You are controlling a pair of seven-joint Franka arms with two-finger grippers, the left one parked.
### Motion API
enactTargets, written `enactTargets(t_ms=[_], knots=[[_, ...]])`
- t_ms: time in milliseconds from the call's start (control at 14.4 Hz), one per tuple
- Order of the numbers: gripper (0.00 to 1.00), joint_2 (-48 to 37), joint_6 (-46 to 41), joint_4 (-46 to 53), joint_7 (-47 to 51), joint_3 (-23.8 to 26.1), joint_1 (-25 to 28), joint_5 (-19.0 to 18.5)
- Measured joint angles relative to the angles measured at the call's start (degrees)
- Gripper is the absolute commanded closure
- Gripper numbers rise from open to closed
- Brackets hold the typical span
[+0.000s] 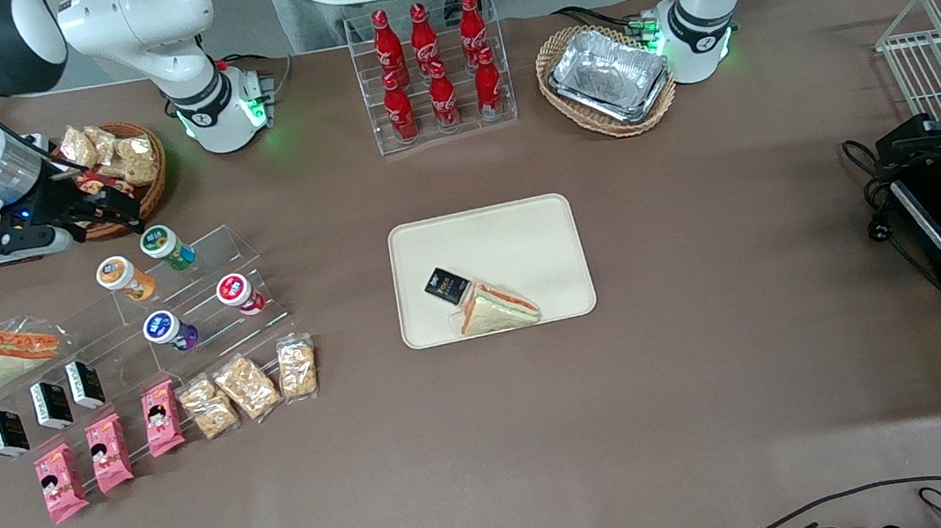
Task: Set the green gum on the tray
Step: 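Move the right gripper over the acrylic stand toward the green gum bottle, then lower the right gripper around the green gum bottle and close it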
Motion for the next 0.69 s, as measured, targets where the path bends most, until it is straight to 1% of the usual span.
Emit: enactTargets(t_ms=[278,694], knots=[[0.00,0.0,4.3,-4.0,0.0,-0.1,0.0,-1.5],[0.02,0.0,7.4,-9.0,0.0,-0.4,-0.1,-1.7]])
